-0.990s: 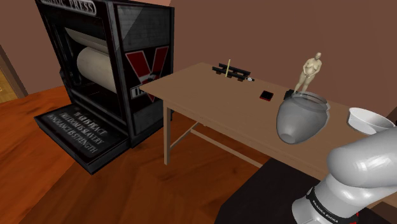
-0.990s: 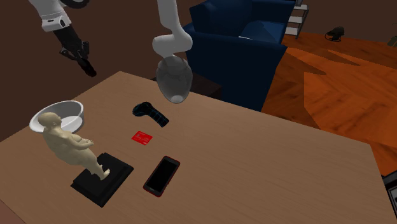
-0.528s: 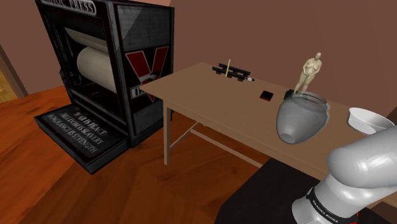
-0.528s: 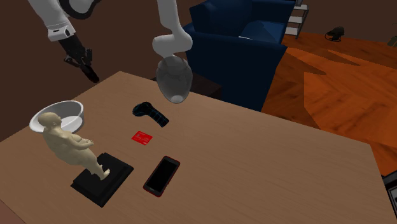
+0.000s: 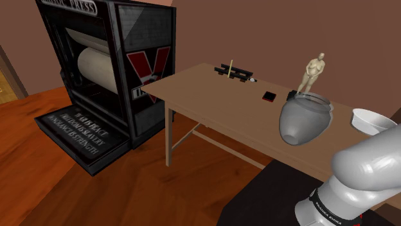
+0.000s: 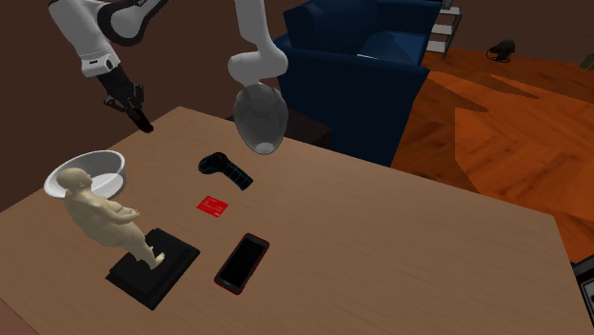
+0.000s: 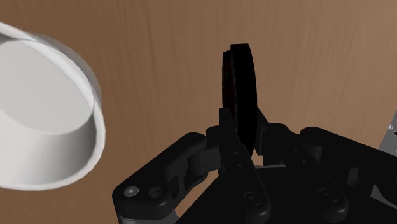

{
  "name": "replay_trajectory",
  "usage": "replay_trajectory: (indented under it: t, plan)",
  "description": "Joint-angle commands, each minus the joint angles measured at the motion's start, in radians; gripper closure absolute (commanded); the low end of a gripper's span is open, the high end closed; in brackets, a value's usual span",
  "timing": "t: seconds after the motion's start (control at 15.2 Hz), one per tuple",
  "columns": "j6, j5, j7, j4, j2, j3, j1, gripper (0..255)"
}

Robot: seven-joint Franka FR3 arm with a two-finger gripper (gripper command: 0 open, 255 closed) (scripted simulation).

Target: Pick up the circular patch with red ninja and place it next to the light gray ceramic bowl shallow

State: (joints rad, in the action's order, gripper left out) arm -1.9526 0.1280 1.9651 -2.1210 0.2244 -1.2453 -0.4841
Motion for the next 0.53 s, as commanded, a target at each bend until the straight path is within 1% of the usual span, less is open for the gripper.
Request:
replay_trajectory:
  t: [0.0,0.26,0.46]
  plan:
    - [-0.03,-0.014,0.013,-0.02,-0.018,-0.022,0.014,255]
    - [-0.087,-0.058,0.051,-0.053,-0.067,-0.079,0.053,255]
    - [-0.128,-0.115,0.098,-0.075,-0.122,-0.138,0.098,255]
